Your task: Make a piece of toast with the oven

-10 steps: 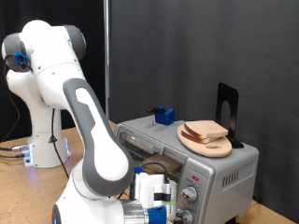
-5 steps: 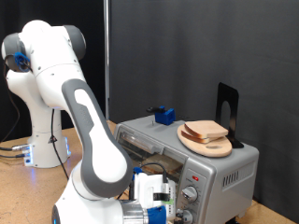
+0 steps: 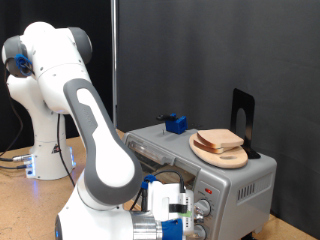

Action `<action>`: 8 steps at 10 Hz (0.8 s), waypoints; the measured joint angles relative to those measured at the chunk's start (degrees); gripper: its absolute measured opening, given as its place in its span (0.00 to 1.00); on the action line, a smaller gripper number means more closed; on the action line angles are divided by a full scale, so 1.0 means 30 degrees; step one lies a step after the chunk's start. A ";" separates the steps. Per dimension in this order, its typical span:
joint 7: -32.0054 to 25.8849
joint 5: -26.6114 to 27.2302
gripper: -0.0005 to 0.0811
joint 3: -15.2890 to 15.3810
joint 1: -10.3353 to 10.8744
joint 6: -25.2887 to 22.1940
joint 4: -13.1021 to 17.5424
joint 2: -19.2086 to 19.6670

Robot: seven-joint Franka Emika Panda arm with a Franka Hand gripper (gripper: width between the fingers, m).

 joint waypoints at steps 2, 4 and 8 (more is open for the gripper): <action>0.2887 -0.1370 0.83 -0.0279 0.0213 -0.0028 0.0544 0.0172; 0.5673 -0.3056 0.97 -0.0667 0.0479 -0.0472 0.1164 0.0333; 0.7721 -0.3800 1.00 -0.0738 0.0405 -0.1946 0.2016 0.0939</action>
